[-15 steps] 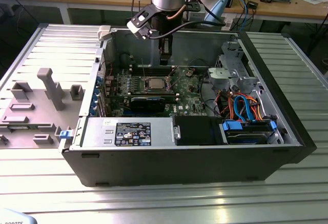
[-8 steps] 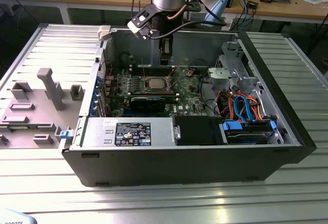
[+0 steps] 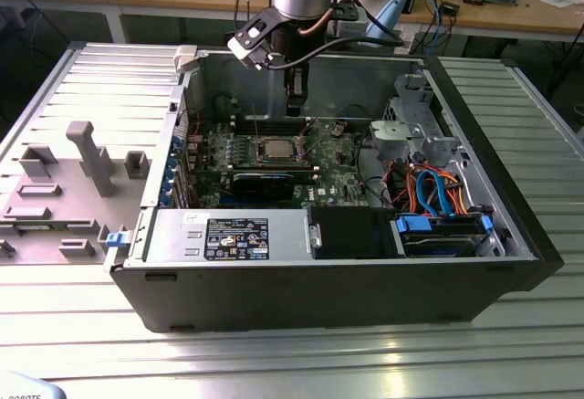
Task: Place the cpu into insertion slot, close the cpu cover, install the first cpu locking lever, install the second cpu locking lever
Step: 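Close the cpu cover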
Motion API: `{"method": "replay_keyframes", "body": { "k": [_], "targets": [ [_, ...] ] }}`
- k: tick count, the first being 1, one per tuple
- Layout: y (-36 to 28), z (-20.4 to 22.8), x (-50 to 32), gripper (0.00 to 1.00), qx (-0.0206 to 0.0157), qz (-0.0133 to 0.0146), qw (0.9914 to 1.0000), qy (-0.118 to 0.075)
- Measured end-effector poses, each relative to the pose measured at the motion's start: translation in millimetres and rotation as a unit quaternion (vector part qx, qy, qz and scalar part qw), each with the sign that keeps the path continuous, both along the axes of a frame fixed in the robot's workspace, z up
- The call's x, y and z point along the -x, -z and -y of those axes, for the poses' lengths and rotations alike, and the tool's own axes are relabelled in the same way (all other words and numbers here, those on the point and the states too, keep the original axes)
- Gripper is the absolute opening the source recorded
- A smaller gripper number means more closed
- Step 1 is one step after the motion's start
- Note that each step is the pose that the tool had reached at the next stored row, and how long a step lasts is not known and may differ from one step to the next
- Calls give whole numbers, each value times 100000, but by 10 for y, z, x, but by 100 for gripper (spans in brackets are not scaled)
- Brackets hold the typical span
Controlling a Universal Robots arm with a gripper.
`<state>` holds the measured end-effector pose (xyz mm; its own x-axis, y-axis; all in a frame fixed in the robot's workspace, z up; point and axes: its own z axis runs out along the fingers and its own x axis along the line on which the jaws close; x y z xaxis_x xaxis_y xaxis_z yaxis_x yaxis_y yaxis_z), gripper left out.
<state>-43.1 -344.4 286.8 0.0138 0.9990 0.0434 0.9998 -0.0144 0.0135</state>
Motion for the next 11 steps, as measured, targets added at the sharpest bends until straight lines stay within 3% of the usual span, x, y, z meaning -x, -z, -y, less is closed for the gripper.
{"method": "replay_keyframes", "body": {
  "k": [5, 11],
  "targets": [
    [3, 0, -27, 11, -2, -3, 100000, 16],
    [27, 0, -117, 11, 12, -9, 100000, 13]
  ]
}}
